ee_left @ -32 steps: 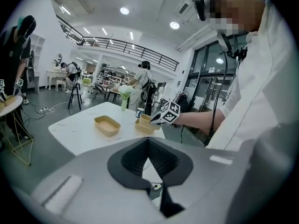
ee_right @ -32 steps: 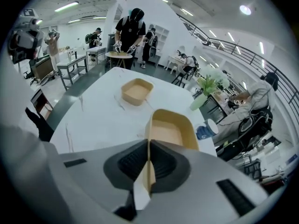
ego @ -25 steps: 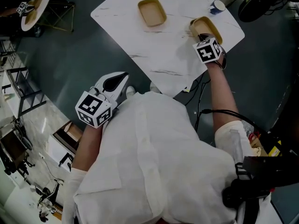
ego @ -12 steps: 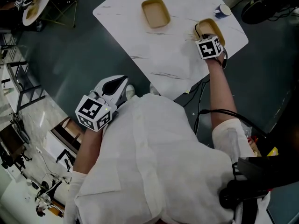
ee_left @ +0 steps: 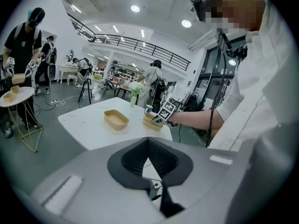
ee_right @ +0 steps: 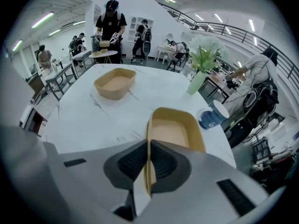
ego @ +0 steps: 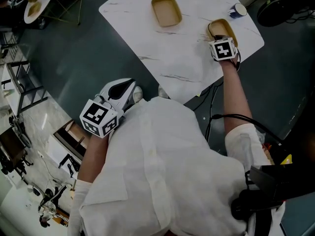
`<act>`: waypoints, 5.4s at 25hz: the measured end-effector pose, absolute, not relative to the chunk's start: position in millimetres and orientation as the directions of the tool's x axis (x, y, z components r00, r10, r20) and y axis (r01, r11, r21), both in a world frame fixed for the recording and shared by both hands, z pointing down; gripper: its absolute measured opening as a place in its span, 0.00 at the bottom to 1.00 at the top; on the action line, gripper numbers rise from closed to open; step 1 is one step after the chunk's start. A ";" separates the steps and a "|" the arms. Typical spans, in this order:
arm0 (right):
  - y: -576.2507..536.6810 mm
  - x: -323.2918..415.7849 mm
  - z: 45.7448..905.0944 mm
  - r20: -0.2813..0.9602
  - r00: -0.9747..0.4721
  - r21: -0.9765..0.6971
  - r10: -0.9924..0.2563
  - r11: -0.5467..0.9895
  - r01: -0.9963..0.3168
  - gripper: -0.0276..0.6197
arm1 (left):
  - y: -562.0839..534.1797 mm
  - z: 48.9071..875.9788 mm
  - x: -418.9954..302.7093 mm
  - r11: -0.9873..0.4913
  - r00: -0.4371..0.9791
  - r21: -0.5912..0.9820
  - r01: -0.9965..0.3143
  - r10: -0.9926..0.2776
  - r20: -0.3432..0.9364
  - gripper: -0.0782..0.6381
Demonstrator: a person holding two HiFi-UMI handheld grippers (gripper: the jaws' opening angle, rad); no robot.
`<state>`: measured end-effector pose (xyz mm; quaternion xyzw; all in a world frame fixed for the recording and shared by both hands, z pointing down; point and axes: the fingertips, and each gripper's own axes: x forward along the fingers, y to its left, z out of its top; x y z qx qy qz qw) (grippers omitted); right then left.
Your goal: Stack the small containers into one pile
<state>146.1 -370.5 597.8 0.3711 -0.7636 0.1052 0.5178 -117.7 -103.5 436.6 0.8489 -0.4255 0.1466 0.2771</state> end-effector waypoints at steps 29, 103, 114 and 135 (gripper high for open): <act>-318.6 38.7 555.0 0.805 -0.406 0.145 -0.432 0.807 -0.572 0.14 | -87.0 427.0 -138.7 -0.486 0.607 0.363 -0.795 -0.662 0.441 0.12; -287.5 99.9 524.3 0.811 -0.405 0.254 -0.421 0.879 -0.404 0.07 | -101.4 430.2 -99.8 -0.612 0.735 0.409 -0.677 -0.538 0.412 0.12; -303.2 170.8 533.7 0.815 -0.370 0.257 -0.446 0.850 -0.459 0.07 | -112.2 432.6 -63.6 -0.622 0.739 0.404 -0.671 -0.521 0.426 0.12; -316.3 190.0 574.2 0.844 -0.370 0.229 -0.387 0.886 -0.404 0.07 | -116.0 434.5 -44.3 -0.583 0.693 0.380 -0.718 -0.551 0.465 0.12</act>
